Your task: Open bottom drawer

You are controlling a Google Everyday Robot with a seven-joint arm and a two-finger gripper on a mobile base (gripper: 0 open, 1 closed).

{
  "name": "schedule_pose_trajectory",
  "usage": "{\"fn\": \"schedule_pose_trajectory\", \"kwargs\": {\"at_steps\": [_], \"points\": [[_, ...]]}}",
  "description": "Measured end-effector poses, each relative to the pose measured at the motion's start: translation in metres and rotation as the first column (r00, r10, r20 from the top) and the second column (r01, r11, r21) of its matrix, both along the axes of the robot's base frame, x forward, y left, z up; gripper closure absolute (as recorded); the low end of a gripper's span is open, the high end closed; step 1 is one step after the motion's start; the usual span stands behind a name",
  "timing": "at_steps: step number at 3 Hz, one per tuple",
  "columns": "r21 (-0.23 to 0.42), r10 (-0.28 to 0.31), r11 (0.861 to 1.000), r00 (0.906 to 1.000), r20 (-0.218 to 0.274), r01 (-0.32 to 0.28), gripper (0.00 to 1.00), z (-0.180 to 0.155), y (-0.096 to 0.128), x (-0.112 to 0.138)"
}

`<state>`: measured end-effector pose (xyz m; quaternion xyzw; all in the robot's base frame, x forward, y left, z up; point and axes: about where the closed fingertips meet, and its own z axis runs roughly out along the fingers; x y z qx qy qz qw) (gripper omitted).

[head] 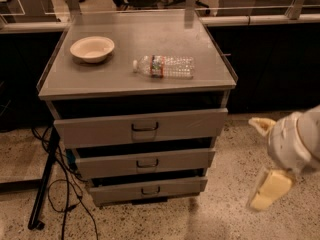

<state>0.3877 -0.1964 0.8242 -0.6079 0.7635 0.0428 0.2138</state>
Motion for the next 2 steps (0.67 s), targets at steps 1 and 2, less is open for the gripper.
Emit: {"fn": "schedule_pose_trajectory", "kwargs": {"at_steps": [1,2], "points": [[-0.013,-0.006,1.000,0.9967,-0.080,0.005,0.00,-0.0559,0.0091,-0.0439],[-0.013,-0.006,1.000,0.9967,-0.080,0.005,0.00,-0.0560,0.0091,-0.0439]]}}
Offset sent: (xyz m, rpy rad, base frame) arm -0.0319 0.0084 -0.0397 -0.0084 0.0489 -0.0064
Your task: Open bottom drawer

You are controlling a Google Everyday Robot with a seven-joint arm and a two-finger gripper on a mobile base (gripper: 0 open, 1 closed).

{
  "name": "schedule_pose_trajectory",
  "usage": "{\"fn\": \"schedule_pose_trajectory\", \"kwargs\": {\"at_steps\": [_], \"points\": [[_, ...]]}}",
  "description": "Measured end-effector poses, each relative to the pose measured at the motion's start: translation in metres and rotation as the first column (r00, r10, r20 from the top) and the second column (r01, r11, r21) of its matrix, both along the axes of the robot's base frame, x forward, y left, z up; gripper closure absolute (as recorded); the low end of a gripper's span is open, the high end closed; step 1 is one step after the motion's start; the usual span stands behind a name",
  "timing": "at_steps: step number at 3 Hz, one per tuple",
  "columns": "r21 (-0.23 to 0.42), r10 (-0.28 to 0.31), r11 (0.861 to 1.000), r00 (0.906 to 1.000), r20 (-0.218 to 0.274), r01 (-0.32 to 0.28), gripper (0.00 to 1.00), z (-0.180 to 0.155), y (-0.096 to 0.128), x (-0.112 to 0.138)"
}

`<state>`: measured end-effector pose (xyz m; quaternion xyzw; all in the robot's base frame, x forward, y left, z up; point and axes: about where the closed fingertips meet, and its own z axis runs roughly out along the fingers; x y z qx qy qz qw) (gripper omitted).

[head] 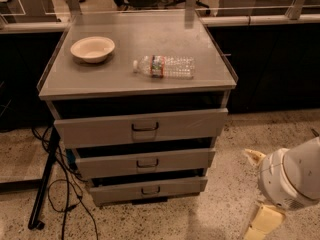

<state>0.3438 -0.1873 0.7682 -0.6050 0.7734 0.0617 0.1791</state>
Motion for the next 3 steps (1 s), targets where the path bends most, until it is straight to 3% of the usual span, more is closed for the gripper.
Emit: {"fn": "schedule_pose_trajectory", "kwargs": {"at_steps": [1,2,3], "points": [[0.019,0.020,1.000,0.9996,-0.019,-0.019,0.00,-0.029,0.013,0.001],[0.057,0.030,0.998,0.9994,-0.020,-0.028,0.00,-0.066,0.025,0.019],[0.097,0.026,0.995,0.9997,-0.004,-0.026,0.00,-0.104,0.033,0.066]]}}
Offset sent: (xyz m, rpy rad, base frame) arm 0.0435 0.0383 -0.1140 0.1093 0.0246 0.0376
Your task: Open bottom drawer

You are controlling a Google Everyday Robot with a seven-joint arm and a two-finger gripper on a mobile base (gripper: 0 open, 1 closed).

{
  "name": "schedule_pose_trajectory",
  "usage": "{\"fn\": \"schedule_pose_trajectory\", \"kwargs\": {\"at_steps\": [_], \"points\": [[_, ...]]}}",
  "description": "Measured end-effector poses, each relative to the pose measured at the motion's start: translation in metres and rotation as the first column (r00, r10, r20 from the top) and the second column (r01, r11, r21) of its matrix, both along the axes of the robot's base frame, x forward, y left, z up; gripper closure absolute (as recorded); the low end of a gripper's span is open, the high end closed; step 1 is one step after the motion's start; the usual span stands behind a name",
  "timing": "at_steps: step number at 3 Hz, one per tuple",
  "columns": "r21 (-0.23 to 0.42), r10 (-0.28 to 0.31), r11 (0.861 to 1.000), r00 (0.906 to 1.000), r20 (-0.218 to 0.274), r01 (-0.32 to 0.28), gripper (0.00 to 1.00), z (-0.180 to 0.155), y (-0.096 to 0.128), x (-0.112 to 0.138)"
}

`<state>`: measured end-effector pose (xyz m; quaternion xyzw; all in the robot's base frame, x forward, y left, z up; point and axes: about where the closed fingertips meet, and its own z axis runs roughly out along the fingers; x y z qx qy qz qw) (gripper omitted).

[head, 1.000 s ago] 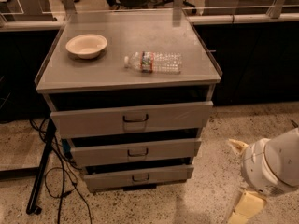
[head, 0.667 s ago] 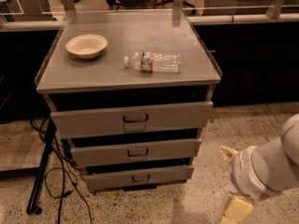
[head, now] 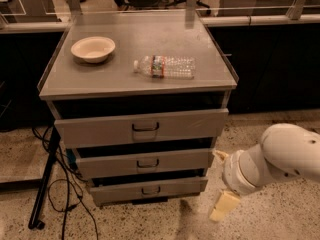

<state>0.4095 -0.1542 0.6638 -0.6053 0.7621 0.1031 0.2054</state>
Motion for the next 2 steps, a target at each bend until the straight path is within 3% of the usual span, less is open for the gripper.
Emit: {"fn": "schedule_pose_trajectory", "kwargs": {"at_steps": [1,2], "points": [[0.090,-0.020,0.996,0.9990,-0.040,0.024,0.00,-0.0721,0.0095,0.1067],[0.090,-0.020,0.996,0.9990,-0.040,0.024,0.00,-0.0721,0.0095,0.1067]]}}
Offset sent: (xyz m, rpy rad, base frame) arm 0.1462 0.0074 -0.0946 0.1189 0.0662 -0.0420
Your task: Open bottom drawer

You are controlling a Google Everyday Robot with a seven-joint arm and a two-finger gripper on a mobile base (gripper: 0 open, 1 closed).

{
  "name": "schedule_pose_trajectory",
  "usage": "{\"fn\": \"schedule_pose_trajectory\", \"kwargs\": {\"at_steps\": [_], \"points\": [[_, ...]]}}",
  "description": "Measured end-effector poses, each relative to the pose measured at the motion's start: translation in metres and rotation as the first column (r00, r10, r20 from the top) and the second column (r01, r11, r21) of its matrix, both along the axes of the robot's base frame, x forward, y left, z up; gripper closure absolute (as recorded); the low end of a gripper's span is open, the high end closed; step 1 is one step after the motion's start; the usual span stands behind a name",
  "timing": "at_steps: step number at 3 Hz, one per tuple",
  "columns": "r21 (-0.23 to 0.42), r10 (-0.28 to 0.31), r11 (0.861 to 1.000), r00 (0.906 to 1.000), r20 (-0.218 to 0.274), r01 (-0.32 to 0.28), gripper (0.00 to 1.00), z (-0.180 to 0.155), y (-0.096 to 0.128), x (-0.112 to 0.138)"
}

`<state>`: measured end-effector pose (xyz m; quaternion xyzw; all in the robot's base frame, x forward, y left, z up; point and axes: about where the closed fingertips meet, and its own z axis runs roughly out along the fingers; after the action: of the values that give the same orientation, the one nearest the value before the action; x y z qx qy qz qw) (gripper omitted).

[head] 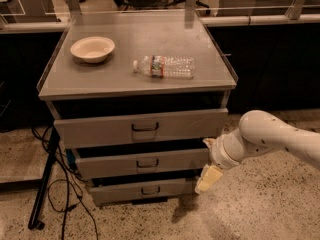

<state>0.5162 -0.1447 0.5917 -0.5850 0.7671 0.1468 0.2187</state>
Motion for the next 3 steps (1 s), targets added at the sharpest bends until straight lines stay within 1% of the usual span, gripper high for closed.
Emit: {"fn": "schedule_pose_trajectory", "kwargs": {"at_steps": [1,2,3], "points": [[0.019,0.006,1.000,0.9999,-0.014,-0.006,0.00,-0.018,0.003,-0.006],[0.054,0.011,0.999,0.9993,-0.034,-0.009,0.00,-0.058,0.008,-0.016],[0.065,0.017,0.998,0.9981,-0.060,-0.013,0.00,-0.111,0.015,-0.024]]}}
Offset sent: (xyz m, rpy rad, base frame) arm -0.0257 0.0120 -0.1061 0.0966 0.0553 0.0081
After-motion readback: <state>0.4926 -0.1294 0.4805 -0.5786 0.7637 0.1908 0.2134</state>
